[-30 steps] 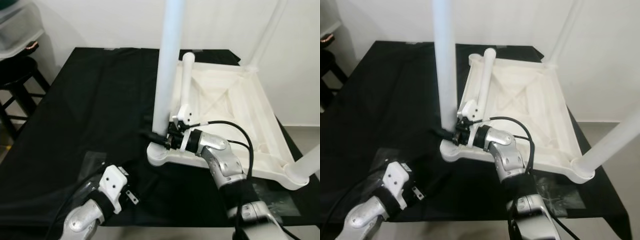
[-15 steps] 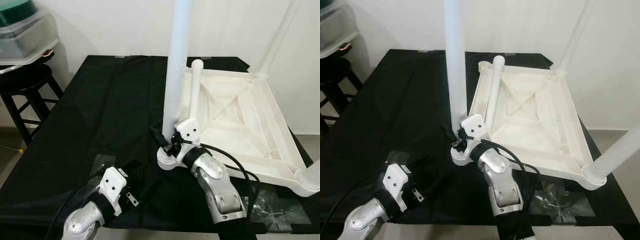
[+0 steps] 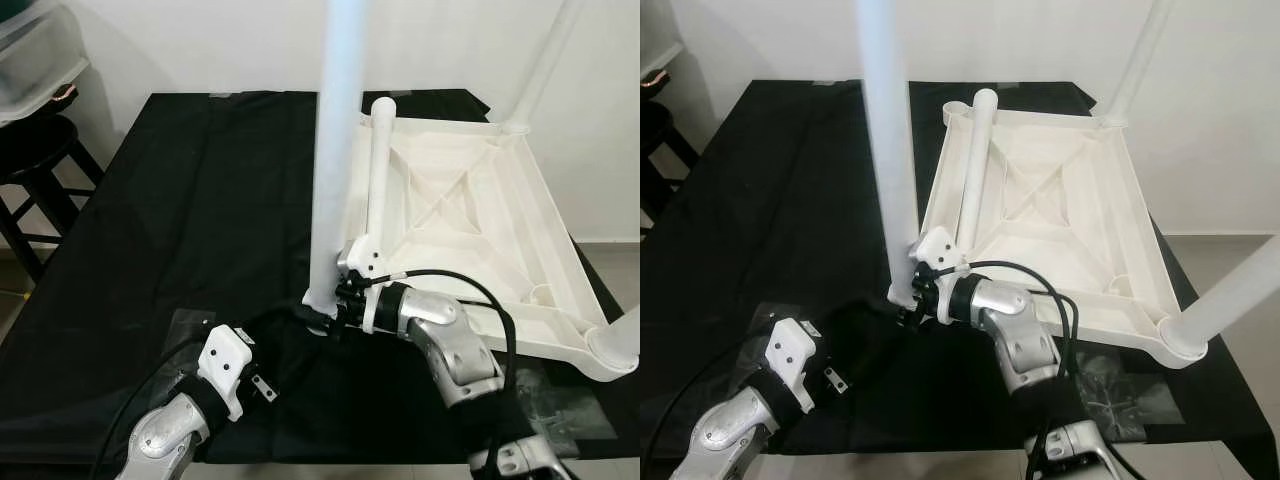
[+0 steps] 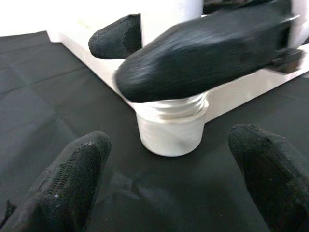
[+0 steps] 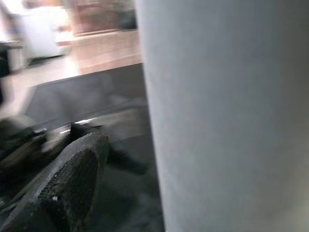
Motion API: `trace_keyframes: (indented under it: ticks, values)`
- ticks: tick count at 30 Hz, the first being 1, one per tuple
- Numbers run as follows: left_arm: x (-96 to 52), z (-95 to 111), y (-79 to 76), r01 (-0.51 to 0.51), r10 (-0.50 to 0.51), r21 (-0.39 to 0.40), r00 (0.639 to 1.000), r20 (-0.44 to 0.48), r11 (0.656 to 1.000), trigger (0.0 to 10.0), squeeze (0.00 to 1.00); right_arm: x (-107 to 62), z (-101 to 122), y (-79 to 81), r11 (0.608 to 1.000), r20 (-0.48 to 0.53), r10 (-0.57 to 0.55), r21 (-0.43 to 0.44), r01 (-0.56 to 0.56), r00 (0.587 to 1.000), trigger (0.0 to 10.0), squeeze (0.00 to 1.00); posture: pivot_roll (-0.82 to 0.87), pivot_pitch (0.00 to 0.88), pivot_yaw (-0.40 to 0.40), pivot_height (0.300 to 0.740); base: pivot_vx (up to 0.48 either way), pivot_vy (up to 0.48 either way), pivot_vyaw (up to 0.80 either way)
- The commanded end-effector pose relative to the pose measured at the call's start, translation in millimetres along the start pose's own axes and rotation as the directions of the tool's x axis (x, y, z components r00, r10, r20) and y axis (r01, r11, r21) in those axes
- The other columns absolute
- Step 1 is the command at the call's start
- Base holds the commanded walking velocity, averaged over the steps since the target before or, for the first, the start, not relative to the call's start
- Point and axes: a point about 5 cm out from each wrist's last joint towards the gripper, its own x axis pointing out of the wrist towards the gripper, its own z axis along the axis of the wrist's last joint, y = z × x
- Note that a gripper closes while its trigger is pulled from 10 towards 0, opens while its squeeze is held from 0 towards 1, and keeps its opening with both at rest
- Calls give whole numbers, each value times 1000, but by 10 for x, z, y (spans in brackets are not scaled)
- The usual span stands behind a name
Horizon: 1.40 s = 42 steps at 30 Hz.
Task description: Building children table
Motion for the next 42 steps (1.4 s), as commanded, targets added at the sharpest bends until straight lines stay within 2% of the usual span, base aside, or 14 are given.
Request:
trace_keyframes:
  ticks: [1,7,8,9,21,24,26,30,31,34,35,37,38,42]
  values:
    - [-29,-70,-20,4,-5,-5,999,-34,1000,10000,0,30,73,-61,998,19,67,-7,-67,998,10000,0,12,160,-15,740,0,0,0]
    - [-32,-73,-26,3,-4,-6,999,-35,1000,10000,0,10,174,-137,978,31,206,22,-207,978,10000,0,18,163,-14,740,0,0,0]
    - [-33,-74,-30,4,-4,-7,999,-35,1000,10000,0,0,183,-144,970,26,242,29,-243,970,3608,0,21,162,-16,740,0,0,0]
    - [-34,-73,-35,4,-4,-8,999,-35,1000,10000,0,-10,189,-162,962,24,268,43,-269,963,0,0,23,165,-18,740,0,0,0]
    - [-43,-69,-50,3,-3,-11,999,-34,1000,10000,0,-89,158,-248,969,37,244,34,-245,969,0,0,12,173,-11,740,0,0,0]
    - [-46,-67,-53,4,-5,-11,999,-34,1000,10000,0,-122,149,-261,980,35,196,19,-197,980,0,0,7,178,-12,740,0,0,0]
    - [-55,-57,-53,7,-7,-11,999,-33,1000,10000,0,-193,109,-316,1000,18,-23,-10,23,1000,0,0,1,184,-14,740,0,0,0]
    - [-60,-56,-57,7,-7,-11,999,-33,1000,10000,0,-203,95,-318,998,23,-66,-13,66,998,0,0,-2,185,-21,740,0,0,0]
    - [-77,-53,-50,5,-5,-10,999,-35,1000,10000,0,-141,-174,-31,955,-8,-296,10,296,955,0,0,1,201,-11,740,0,0,0]
    - [-94,-58,-42,5,-5,-9,999,-39,1000,10000,0,-174,-279,159,872,-16,-488,10,489,872,0,0,-10,181,-1,740,0,0,0]
    - [-101,-63,-38,6,-6,-9,999,-43,1000,10000,0,-235,-309,254,786,-17,-618,17,618,786,0,0,-10,177,8,740,0,0,0]
    - [-101,-63,-38,6,-6,-9,999,-43,1000,10000,0,-235,-309,254,786,-17,-618,17,618,786,0,0,-10,177,8,740,0,0,0]
    - [-101,-77,-42,11,-11,-9,999,-49,1000,10000,0,-247,-339,254,744,-19,-668,20,668,744,0,0,16,159,13,740,0,0,0]
    - [-108,-87,-33,5,-5,-3,999,-54,1000,10000,0,-203,-341,240,755,-10,-656,21,656,755,0,0,26,145,17,740,0,0,0]
